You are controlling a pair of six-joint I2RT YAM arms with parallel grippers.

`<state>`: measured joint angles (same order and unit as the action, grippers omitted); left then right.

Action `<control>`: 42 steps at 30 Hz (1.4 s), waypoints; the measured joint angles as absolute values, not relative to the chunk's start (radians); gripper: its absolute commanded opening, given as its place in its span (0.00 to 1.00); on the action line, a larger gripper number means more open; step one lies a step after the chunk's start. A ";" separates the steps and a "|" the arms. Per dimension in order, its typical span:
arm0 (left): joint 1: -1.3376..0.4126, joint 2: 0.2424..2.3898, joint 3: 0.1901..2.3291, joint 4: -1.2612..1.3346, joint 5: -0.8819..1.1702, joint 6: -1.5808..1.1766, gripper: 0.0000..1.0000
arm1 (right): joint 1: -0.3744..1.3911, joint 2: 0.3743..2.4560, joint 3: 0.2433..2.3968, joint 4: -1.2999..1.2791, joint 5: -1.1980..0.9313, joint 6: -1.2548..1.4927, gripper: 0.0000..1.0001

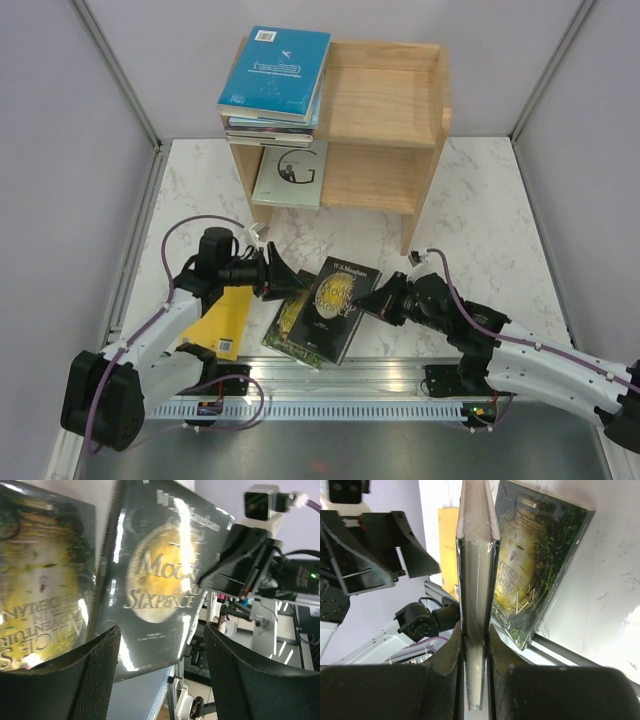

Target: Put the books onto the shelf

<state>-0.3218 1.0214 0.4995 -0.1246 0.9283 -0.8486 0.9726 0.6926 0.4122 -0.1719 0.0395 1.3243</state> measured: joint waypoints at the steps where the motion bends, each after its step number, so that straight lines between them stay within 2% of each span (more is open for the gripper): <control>1: -0.322 1.011 0.496 -0.110 0.940 -0.857 0.72 | 0.973 0.703 0.415 -0.169 0.035 1.321 0.00; 20: -0.322 0.901 0.418 -0.040 1.023 -0.913 0.72 | 0.973 0.784 0.442 -0.072 -0.004 1.309 0.00; 28: -0.322 0.889 0.491 -0.250 0.888 -0.813 0.72 | 0.971 0.785 0.470 -0.068 -0.025 1.305 0.00; 42: -0.308 0.944 0.513 -0.308 0.829 -0.744 0.70 | 0.972 0.779 0.509 -0.060 -0.096 1.305 0.00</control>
